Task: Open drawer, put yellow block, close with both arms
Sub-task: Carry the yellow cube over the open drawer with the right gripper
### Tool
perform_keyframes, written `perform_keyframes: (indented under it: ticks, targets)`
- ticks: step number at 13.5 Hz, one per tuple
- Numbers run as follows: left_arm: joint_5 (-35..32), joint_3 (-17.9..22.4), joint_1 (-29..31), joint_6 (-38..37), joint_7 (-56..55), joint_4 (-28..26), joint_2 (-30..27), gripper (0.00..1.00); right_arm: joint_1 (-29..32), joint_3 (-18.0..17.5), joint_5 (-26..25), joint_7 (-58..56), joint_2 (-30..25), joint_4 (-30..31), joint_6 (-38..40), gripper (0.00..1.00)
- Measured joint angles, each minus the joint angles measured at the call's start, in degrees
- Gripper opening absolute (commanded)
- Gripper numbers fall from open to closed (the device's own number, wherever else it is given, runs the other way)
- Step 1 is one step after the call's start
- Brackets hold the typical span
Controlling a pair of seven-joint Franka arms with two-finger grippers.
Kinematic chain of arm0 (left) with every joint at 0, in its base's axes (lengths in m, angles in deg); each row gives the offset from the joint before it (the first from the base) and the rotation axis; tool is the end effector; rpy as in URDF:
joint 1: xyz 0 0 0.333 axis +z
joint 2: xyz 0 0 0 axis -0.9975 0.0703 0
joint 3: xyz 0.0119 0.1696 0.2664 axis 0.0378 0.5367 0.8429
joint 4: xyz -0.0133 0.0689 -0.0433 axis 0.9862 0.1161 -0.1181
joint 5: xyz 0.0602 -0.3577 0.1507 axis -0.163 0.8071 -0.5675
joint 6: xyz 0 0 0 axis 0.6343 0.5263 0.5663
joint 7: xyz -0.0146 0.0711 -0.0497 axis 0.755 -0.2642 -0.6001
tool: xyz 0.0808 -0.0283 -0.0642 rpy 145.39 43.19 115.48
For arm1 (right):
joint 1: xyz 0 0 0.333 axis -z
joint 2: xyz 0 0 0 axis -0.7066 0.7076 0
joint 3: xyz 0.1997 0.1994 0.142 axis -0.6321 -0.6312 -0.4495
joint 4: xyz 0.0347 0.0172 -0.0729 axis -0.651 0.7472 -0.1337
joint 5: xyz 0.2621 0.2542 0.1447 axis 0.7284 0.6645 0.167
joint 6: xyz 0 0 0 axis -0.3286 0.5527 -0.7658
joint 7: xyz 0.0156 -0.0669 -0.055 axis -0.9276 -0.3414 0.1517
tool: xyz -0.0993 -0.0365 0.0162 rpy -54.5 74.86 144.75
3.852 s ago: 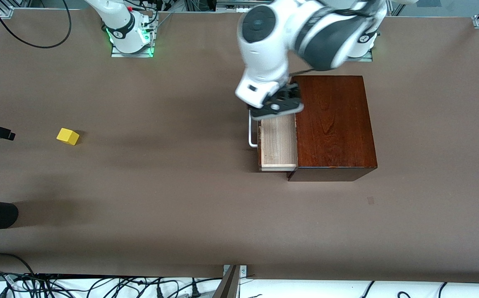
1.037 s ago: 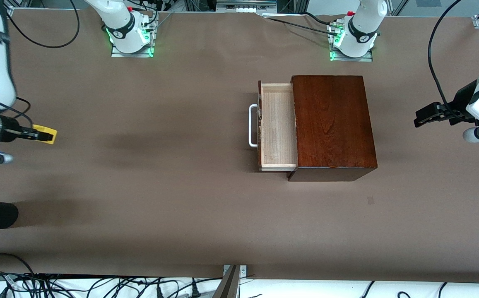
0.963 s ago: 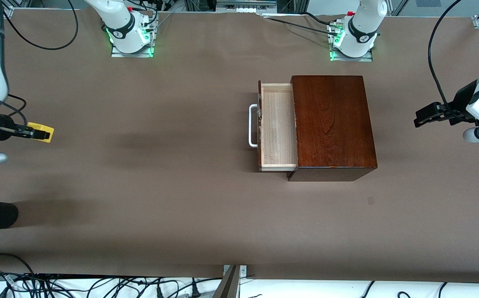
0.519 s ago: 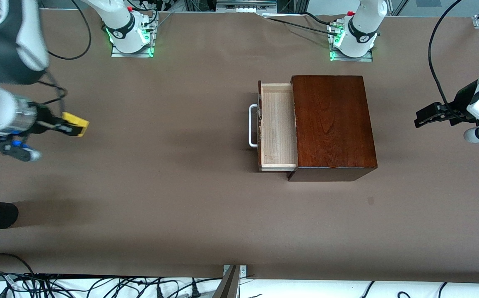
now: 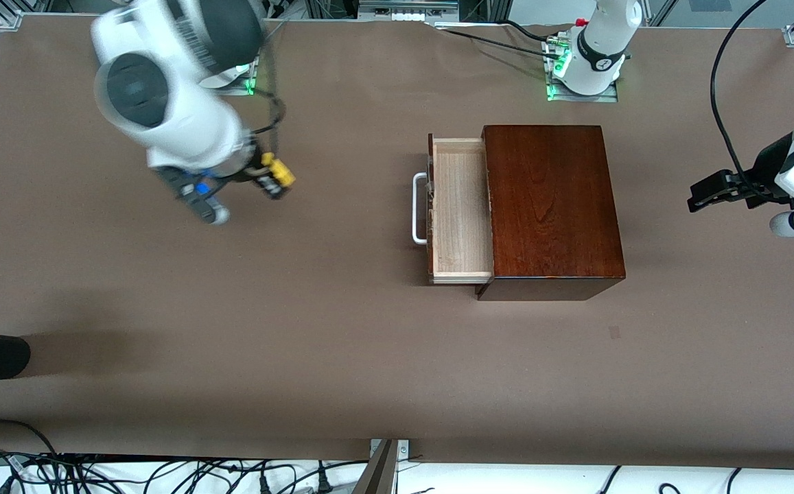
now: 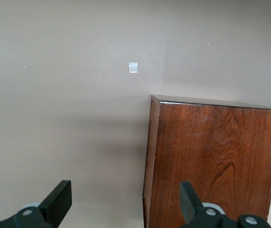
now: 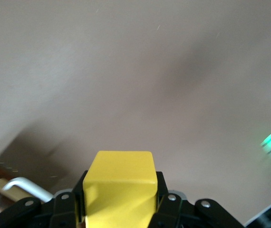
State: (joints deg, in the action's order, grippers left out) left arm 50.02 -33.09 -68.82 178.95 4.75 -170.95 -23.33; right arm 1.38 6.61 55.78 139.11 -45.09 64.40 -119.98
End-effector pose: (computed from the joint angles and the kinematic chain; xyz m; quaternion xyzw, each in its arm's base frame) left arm 0.5979 -0.0141 0.5859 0.9981 0.0524 -0.0305 0.0102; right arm 0.5403 0.3436 0.5105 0.9082 -0.4072 -0.0962 0.0128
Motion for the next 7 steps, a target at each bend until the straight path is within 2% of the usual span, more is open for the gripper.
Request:
perform_keyframes:
  ticks: [4,7]
  targets:
    - [0.0,0.01,0.02,0.06,0.0,0.03,0.0,1.0,-11.45,-0.03,0.02,23.45,4.04,0.05,-8.47,0.0]
    - [0.0,0.01,0.02,0.07,0.0,0.04,0.0,1.0,-16.75,-0.01,0.05,38.65,6.6,0.02,-15.38,0.0]
